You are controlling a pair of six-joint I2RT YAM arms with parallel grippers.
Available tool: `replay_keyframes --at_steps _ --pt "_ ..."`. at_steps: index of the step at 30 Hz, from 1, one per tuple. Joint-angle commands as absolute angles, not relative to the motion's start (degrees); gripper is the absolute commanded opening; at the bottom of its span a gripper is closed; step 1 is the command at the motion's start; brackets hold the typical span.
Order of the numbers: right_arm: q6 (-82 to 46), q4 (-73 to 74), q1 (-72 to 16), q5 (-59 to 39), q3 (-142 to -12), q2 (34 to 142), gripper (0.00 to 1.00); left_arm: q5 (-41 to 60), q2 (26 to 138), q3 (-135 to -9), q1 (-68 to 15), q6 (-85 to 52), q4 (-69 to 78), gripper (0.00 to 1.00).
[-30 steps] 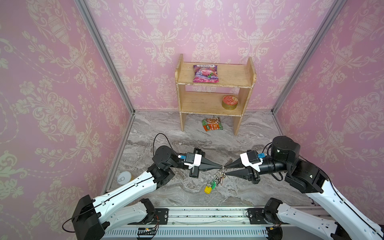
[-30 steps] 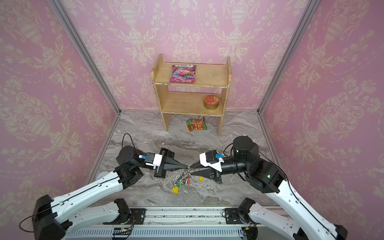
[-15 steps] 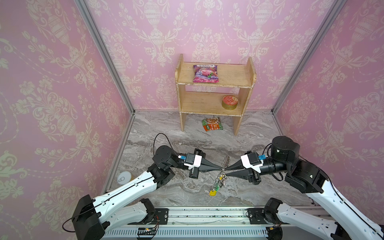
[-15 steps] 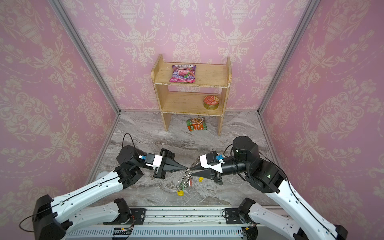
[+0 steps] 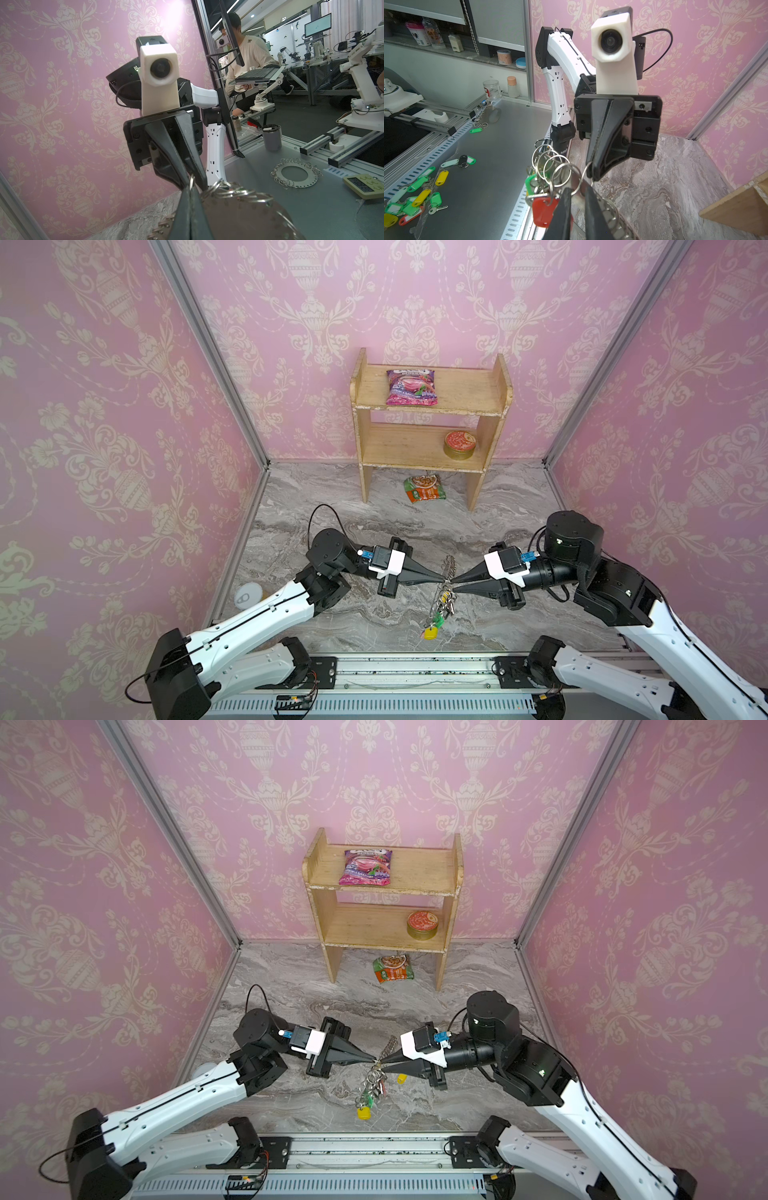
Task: Put the keys on the keyring
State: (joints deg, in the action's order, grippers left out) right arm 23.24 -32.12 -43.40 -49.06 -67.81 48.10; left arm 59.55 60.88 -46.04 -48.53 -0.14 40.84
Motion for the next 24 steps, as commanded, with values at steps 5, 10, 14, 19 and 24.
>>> replay_keyframes --at_steps 5,10,14,19,24 --pt "24.9 -34.1 -45.2 -52.7 -69.5 48.8 0.12 57.0 61.4 -48.3 -48.0 -0.5 40.9 0.0" --pt "25.4 -35.0 -45.5 -52.6 -69.9 49.4 0.09 57.0 61.4 -48.3 -48.0 -0.1 40.3 0.0" --pt "25.6 -35.8 -45.5 -52.0 -70.0 49.7 0.1 56.8 61.0 -48.2 -47.9 0.9 39.0 0.0" --pt "25.5 -37.7 -45.6 -50.3 -70.1 50.1 0.21 56.6 60.2 -48.3 -47.9 3.1 35.5 0.0" --pt "23.9 -38.0 -45.6 -45.4 -69.0 48.7 0.35 55.6 58.7 -47.5 -48.0 5.0 32.9 0.0"
